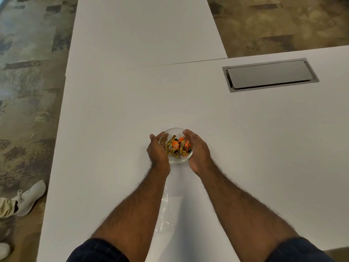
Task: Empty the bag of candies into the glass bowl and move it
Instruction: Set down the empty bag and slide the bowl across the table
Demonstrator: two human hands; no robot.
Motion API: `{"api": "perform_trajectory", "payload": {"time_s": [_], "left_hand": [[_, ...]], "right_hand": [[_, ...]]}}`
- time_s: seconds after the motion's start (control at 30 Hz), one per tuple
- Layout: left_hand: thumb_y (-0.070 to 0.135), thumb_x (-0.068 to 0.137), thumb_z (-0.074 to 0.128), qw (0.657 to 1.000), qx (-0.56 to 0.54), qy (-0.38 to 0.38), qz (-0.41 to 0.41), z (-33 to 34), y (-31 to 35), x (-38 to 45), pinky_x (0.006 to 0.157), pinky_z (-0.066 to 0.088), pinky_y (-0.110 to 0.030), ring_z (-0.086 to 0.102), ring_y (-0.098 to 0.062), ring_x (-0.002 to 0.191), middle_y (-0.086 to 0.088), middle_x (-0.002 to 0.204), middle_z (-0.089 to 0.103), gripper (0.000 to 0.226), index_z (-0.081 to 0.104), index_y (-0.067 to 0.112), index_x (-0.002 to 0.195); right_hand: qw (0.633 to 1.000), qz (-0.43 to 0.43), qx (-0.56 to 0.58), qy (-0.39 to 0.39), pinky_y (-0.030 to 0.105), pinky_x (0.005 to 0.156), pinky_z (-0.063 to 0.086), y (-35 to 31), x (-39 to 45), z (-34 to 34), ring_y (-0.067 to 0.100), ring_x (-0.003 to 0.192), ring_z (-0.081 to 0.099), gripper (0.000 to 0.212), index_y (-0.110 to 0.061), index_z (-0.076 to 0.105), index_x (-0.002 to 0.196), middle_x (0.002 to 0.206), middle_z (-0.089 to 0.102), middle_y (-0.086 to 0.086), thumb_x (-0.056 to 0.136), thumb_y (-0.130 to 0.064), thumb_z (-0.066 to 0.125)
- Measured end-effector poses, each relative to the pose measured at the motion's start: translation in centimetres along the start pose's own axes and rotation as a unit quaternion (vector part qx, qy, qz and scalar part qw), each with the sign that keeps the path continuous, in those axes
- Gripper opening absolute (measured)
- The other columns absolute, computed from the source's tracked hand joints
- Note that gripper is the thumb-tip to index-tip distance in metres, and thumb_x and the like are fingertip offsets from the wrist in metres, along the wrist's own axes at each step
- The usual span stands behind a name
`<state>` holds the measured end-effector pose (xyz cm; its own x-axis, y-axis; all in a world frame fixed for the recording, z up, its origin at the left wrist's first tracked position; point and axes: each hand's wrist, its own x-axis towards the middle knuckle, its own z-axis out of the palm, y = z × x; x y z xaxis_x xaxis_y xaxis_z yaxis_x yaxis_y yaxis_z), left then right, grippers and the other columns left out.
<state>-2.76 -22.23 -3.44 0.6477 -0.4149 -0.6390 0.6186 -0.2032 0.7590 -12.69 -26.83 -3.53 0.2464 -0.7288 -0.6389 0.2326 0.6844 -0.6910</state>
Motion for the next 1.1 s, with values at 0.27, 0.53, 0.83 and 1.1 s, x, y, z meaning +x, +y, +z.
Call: {"api": "perform_trajectory", "payload": {"time_s": [0.27,0.53,0.83,1.1], "left_hand": [[0.039,0.1,0.03,1.0,0.022,-0.006,-0.008,1.8,-0.5,-1.2,0.092,0.053,-0.042,0.066,-0.022,0.104,-0.003,0.106,0.074,0.048,0.073,0.02,0.097],[0.037,0.096,0.04,0.997,0.053,-0.053,-0.004,7.7,-1.7,-3.8,0.09,0.053,-0.04,0.065,-0.016,0.106,0.003,0.106,0.074,0.037,0.072,0.019,0.105],[0.027,0.092,0.049,0.99,0.048,-0.131,-0.005,17.0,-2.6,-7.5,0.088,0.054,-0.039,0.064,-0.018,0.108,0.002,0.108,0.073,0.026,0.071,0.02,0.106],[0.027,0.09,0.054,0.973,0.087,-0.211,-0.021,25.8,-3.0,-10.3,0.091,0.053,-0.041,0.062,-0.019,0.103,0.0,0.107,0.07,0.027,0.069,0.014,0.108]], "right_hand": [[1.0,-0.019,-0.009,0.017,0.033,0.084,0.056,-0.8,-0.5,-1.1,0.018,0.108,0.063,0.022,-0.021,0.068,0.114,0.114,0.07,-0.003,0.097,-0.022,0.055],[0.997,-0.067,-0.023,0.02,0.038,0.096,0.052,-5.4,-0.1,-5.8,0.013,0.108,0.062,0.022,-0.026,0.068,0.108,0.12,0.067,-0.003,0.101,-0.024,0.048],[0.993,-0.103,-0.004,0.053,0.035,0.088,0.053,-13.3,-0.3,-11.6,0.013,0.104,0.062,0.021,-0.027,0.066,0.112,0.121,0.065,-0.002,0.099,-0.031,0.049],[0.988,-0.131,0.037,0.079,0.045,0.105,0.047,-20.4,0.3,-16.9,0.025,0.125,0.054,0.032,-0.018,0.06,0.125,0.136,0.06,0.004,0.097,-0.03,0.052]]}}
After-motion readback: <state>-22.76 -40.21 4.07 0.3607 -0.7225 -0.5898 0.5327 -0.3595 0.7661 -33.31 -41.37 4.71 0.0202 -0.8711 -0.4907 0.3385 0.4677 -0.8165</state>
